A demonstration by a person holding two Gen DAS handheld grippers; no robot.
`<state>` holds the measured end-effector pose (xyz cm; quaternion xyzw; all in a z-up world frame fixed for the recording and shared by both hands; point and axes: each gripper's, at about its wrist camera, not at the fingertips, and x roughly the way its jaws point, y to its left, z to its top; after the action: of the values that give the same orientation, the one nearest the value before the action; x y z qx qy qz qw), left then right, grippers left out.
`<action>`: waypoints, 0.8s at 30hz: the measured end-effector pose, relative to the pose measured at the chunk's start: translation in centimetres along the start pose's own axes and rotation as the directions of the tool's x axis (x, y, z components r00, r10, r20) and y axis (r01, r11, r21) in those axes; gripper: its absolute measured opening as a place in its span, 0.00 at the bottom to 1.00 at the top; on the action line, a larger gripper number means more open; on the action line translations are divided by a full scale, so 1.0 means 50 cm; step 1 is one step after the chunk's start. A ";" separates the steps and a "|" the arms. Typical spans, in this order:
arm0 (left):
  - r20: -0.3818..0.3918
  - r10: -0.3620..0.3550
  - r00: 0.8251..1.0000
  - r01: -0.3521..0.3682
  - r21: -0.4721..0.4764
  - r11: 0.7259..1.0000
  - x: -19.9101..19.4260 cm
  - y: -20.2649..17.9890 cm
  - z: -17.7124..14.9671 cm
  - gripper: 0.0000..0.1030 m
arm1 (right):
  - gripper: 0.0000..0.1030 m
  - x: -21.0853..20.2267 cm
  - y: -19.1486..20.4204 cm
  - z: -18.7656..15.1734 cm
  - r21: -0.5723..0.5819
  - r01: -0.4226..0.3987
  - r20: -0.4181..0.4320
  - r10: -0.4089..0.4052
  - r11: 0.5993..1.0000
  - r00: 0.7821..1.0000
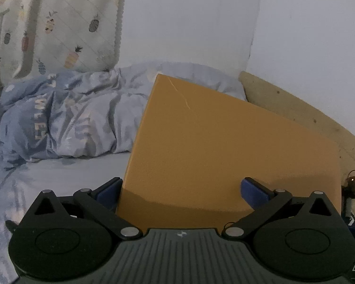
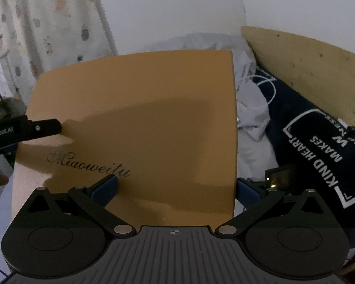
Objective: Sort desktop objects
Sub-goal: 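Lift the orange lid with both grippers and carry it toward the box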
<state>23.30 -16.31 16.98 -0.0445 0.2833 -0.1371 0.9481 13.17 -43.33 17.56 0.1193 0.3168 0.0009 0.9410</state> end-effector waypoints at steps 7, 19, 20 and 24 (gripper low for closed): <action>0.027 0.012 1.000 -0.012 -0.023 1.000 -0.062 0.031 -0.017 1.00 | 1.00 -0.058 0.042 -0.019 -0.037 -0.016 0.011 0.016 0.999 1.000; 0.035 0.075 0.997 -0.071 -0.102 0.992 -0.147 0.130 -0.073 1.00 | 1.00 -0.106 0.169 -0.072 -0.129 -0.066 -0.017 0.064 0.990 0.998; 0.032 0.082 0.996 -0.078 -0.109 0.991 -0.152 0.141 -0.078 1.00 | 1.00 -0.105 0.181 -0.077 -0.136 -0.072 -0.024 0.069 0.988 0.997; 0.020 0.112 0.994 -0.108 -0.136 0.985 -0.171 0.181 -0.097 1.00 | 1.00 -0.102 0.232 -0.099 -0.164 -0.097 -0.048 0.090 0.982 0.995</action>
<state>15.91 -5.22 15.96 -0.0948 0.2806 -0.0646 0.9529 7.03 -31.34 19.40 0.0553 0.3287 0.0739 0.9399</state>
